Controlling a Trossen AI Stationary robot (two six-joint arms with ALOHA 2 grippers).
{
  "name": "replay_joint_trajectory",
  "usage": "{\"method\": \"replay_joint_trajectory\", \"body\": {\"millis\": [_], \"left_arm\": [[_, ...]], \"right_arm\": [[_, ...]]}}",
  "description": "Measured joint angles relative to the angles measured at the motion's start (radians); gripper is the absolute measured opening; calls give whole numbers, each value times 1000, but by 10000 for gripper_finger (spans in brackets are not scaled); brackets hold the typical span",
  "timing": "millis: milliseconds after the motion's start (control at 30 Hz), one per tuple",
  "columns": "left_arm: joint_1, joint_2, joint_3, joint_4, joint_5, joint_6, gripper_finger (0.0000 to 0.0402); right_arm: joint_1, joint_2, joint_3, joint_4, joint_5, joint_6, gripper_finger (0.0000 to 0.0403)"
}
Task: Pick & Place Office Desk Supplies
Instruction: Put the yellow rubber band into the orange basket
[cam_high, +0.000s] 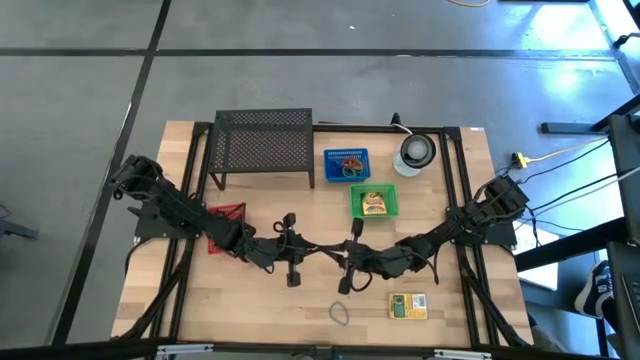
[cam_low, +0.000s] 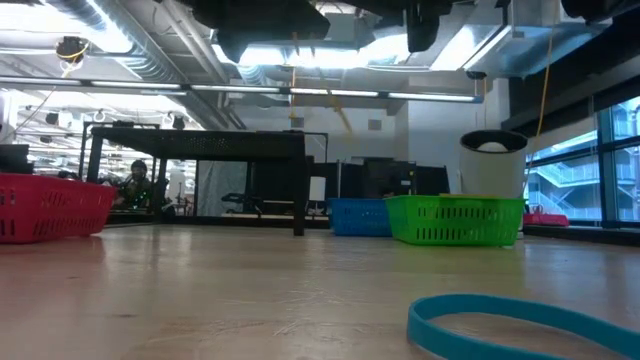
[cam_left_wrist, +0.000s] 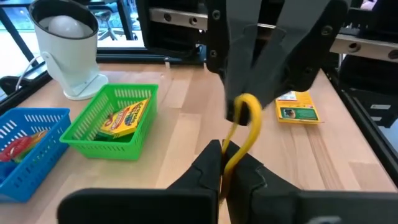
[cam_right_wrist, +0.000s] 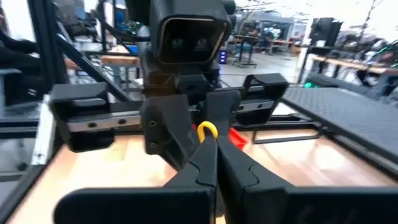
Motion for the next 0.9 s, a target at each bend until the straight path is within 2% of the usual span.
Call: {"method": "replay_joint_trajectory", "body": {"millis": [200, 533, 700, 900], "left_arm": [[0, 0, 0, -9, 0, 0, 2], [0, 0, 0, -16, 0, 1, 2], [-8, -5, 0, -15, -1, 1, 4], [-18, -9, 0, -15, -3, 26, 3]], "right_arm": [[0, 0, 0, -2, -16, 106, 40], [4, -14, 0, -12, 0, 111, 166], [43, -72, 0, -160, 24, 110, 208], [115, -120, 0, -345, 8, 112, 221]]}}
